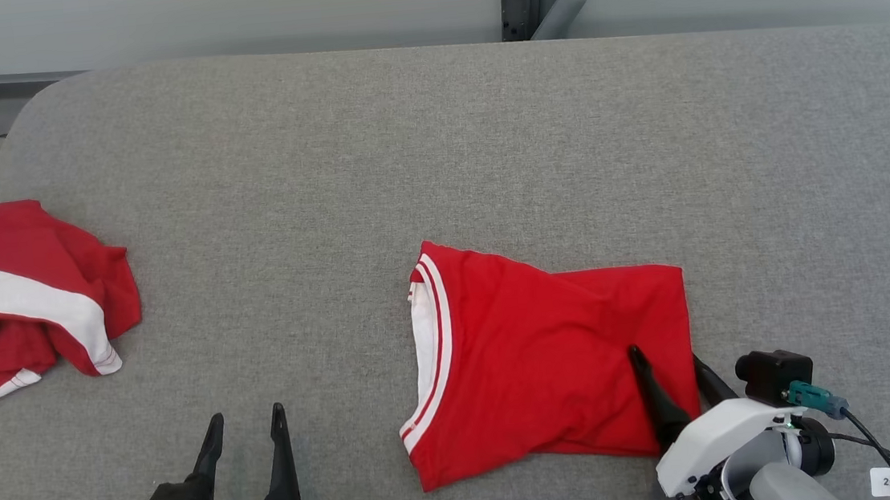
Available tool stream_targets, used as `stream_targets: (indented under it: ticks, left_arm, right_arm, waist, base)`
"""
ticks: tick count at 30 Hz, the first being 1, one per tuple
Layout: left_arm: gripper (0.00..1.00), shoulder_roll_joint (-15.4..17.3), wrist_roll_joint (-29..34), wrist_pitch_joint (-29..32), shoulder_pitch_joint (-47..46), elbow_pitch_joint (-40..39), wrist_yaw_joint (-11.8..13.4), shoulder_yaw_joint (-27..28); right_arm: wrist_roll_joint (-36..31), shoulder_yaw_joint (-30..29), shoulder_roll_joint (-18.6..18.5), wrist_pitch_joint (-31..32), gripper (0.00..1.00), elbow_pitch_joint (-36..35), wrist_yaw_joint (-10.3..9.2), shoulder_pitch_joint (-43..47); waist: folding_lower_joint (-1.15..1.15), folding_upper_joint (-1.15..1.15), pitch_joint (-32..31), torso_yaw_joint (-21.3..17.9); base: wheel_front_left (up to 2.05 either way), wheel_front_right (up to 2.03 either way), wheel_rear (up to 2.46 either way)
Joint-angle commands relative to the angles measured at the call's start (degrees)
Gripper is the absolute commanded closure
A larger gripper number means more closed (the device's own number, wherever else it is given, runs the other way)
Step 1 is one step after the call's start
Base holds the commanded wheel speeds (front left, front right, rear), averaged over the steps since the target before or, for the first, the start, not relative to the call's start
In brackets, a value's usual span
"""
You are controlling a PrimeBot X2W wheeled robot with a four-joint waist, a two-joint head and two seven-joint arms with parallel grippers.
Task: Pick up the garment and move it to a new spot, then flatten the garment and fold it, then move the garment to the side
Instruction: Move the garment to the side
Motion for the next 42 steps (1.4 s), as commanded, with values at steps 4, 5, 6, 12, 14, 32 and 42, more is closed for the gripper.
stream_targets:
  ticks: [4,5,6,12,14,32,42]
  left_arm:
    - [0.0,0.2,-0.41,0.02,-1.15,-0.36,0.24,0.17]
    - [0.0,0.2,-0.54,0.02,-1.12,-0.32,0.28,0.11]
    - [0.0,0.21,-0.97,0.02,-1.09,-0.3,0.29,0.2]
    - [0.0,0.18,-0.8,0.02,-0.45,-0.44,-0.35,0.09]
    - [0.0,0.19,-0.6,0.02,-0.01,-0.37,-0.5,0.05]
    - [0.0,0.23,-0.82,0.02,-4.21,-1.43,-2.18,-3.17]
    - [0.0,0.25,2.4,0.02,-8.47,-2.58,-3.57,-5.58]
  right_arm:
    - [2.82,2.5,-1.18,0.18,1.0,-0.09,-0.03,-0.76]
    - [2.93,2.57,-1.46,0.16,1.0,-0.67,-0.03,-0.97]
    - [3.12,2.41,-1.61,0.11,1.0,-1.06,-0.03,-0.97]
    - [2.75,1.98,-1.63,0.03,1.0,-2.16,-0.05,-1.06]
    - [2.83,1.75,-1.4,0.03,1.0,-2.13,-0.06,-0.87]
    - [3.85,1.69,-0.95,0.03,1.0,-2.72,-0.05,-1.61]
    - [4.2,0.73,0.21,0.03,1.0,-6.29,-0.05,-4.33]
  waist:
    - [0.0,0.0,0.07,-0.33]
    - [0.0,0.0,-0.13,-0.59]
    - [0.0,0.0,-0.33,-0.95]
    - [0.0,0.0,-2.05,-5.58]
    - [0.0,0.0,-2.82,-8.51]
    - [0.0,0.0,-1.25,-33.39]
    - [0.0,0.0,5.95,-33.22]
  base:
    - [0.0,0.0,0.0]
    - [0.0,0.0,0.0]
    - [0.0,0.0,0.0]
    - [0.0,0.0,0.0]
    - [0.0,0.0,0.0]
    - [0.0,0.0,0.0]
    - [0.0,0.0,0.0]
